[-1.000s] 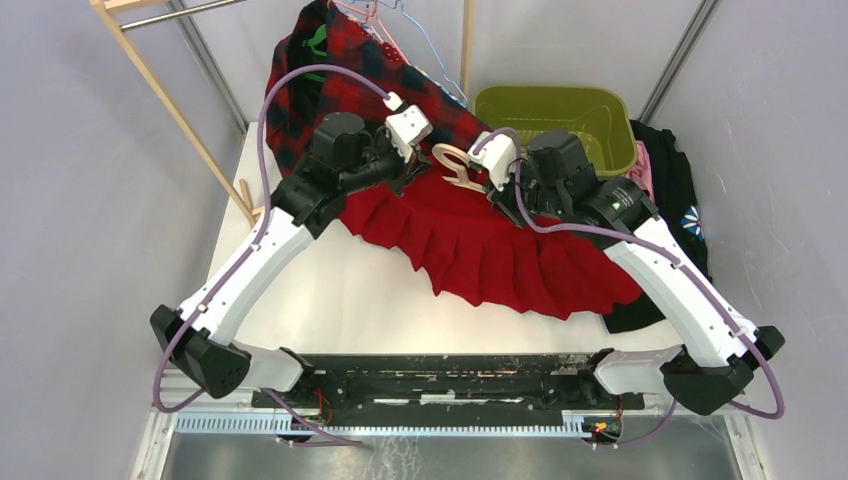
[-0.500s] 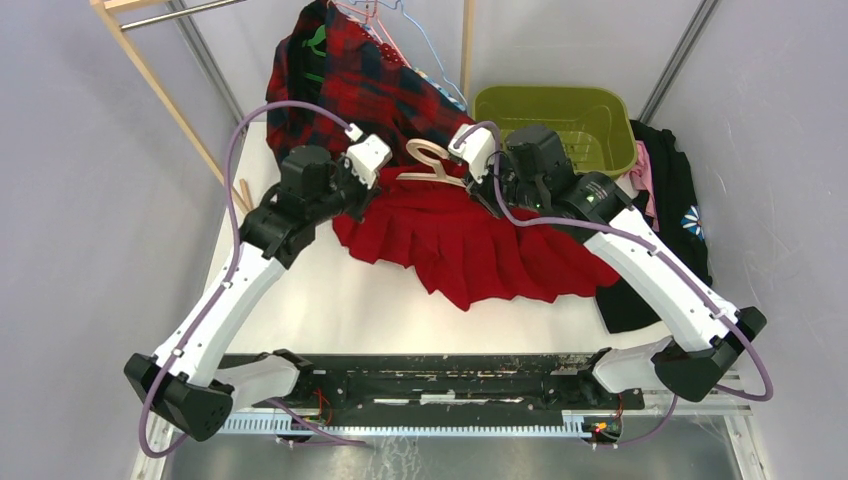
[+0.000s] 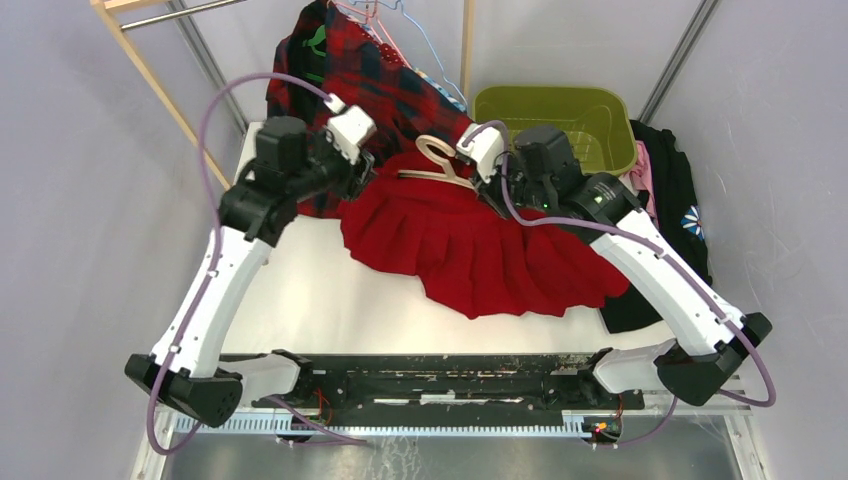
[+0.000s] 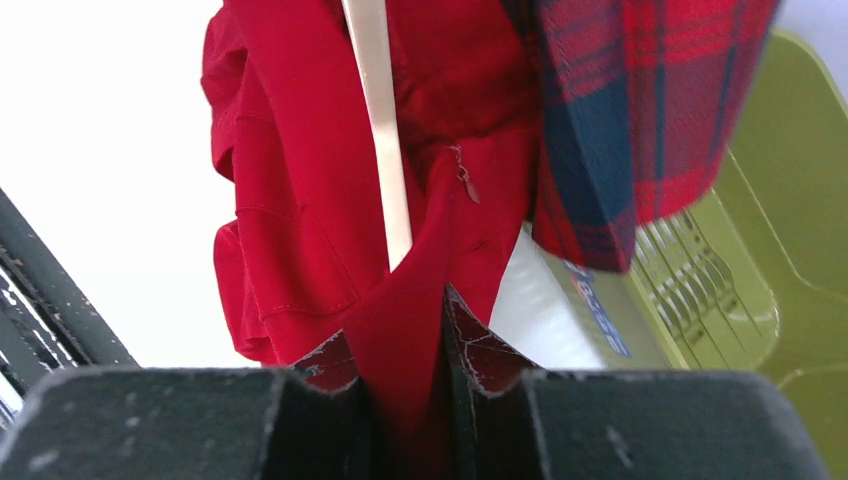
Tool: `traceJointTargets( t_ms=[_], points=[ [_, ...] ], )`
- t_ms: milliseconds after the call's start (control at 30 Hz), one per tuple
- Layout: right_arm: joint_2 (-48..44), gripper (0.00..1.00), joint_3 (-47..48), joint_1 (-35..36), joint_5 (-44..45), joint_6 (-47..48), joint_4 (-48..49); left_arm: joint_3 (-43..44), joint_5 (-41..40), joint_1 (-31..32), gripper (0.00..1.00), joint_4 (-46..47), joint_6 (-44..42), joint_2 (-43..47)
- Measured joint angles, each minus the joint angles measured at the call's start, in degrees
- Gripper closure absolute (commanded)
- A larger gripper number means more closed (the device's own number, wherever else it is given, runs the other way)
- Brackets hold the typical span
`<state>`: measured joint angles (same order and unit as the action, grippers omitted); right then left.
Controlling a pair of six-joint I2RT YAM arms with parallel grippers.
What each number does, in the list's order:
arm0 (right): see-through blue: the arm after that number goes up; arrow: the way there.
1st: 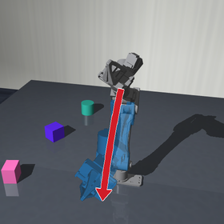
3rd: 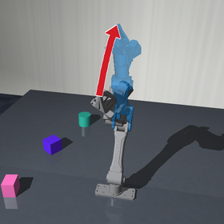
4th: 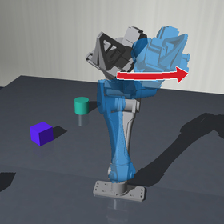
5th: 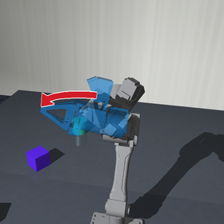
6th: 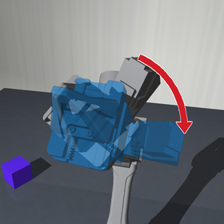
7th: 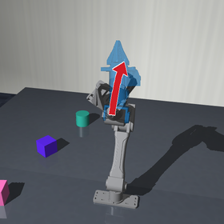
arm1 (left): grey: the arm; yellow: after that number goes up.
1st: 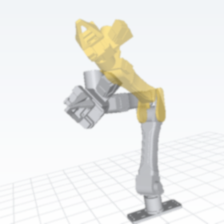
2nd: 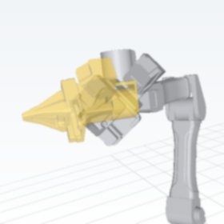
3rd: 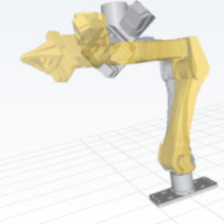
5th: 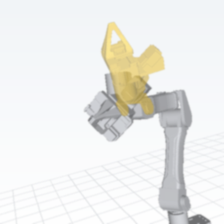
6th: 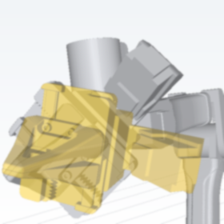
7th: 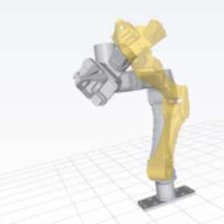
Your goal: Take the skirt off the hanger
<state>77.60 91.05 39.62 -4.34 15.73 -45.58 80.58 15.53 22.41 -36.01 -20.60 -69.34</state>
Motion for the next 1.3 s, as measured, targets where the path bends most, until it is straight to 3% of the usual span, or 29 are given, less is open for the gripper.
traceJointTargets(
  t_ms=[67, 200, 367, 567, 1300],
  points=[
    [-0.96, 0.99, 0.00, -1.07, 0.81, 0.17, -1.68, 5.40, 1.64, -1.40, 0.31, -1.42, -0.61, -0.13],
    [-2.12, 0.99, 0.00, -2.03, 1.73, 0.22, -3.61, 12.20, 8.02, -2.25, 0.29, -0.55, -0.83, 0.70],
    [-2.16, 0.99, 0.00, -2.01, 1.07, 0.20, -4.98, 11.43, 21.33, -2.05, 0.29, 3.58, -0.70, 2.54],
    [-2.16, 0.99, 0.24, -2.01, -1.79, 0.17, -6.12, 8.96, 31.63, -0.24, 0.38, 8.31, 1.03, -2.54],
    [-2.16, 0.99, 5.73, -0.76, -6.16, 0.24, -9.94, 9.70, 42.40, 6.08, 0.40, 16.59, 4.85, -14.36]
  ],
)
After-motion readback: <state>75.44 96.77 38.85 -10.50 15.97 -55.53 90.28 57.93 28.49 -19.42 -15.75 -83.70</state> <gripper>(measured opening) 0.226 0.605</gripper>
